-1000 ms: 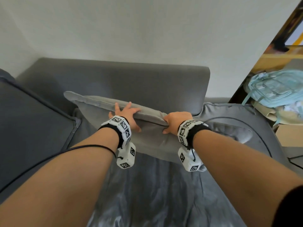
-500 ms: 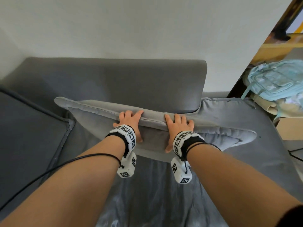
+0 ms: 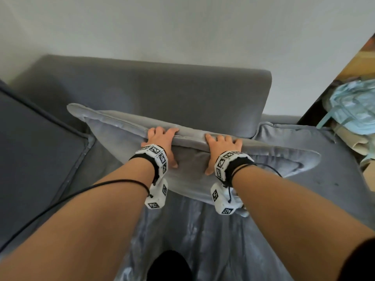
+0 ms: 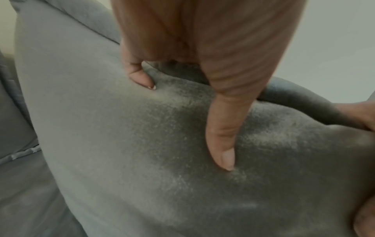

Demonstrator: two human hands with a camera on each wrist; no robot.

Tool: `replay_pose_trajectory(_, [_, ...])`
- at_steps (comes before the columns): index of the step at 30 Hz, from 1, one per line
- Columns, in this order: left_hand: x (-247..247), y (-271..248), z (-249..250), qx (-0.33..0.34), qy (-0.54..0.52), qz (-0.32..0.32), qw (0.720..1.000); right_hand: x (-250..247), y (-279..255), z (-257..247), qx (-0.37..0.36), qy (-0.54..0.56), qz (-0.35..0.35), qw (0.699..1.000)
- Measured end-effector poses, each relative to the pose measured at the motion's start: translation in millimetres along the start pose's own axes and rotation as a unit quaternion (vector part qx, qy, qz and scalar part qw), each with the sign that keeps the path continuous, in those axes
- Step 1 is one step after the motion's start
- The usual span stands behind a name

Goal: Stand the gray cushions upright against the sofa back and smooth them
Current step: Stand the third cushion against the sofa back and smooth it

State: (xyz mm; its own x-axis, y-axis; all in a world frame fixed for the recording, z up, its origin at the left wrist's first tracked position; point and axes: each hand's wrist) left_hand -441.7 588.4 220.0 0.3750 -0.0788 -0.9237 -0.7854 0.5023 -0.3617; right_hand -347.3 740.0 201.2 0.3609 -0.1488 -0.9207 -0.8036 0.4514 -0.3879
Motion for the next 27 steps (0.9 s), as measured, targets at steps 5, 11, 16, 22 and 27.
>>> replay_pose_trajectory(5, [-10.2,24.5,5.7,0.018,0.023,0.004,1.0,-4.8,19.0,7.2,0.009,-0.006,0.033,0.999])
replay_pose_trajectory(11, [-20.9,75.9,6.7,0.083,0.096,-0.008,0.992,-13.8,65.3,12.7,0.034,-0.021,0.068,0.997])
replay_pose_trajectory(16, [-25.2,122.0,12.7,0.116,0.116,-0.002,0.986,-23.6,98.7,19.5,0.055,0.014,0.029,0.998])
replay_pose_trajectory(22, [-60.7,170.8,-6.0,0.16,0.166,-0.025,0.973,-53.5,132.3,3.0,0.054,0.051,0.003,0.997])
replay_pose_trajectory(27, [-98.0,182.2,-46.1,0.125,0.164,-0.024,0.978,-91.1,156.4,-32.5,0.015,0.065,0.016,0.998])
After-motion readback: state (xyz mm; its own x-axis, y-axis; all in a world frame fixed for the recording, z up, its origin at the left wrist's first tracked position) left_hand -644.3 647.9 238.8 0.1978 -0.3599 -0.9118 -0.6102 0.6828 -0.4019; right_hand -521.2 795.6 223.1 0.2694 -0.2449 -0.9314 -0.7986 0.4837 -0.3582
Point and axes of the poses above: each hand's wrist, its own y-axis towards the middle knuckle, its own x-axis out of the palm, z = x × y, and after that the axes turned 3 degrees about x, right-handed
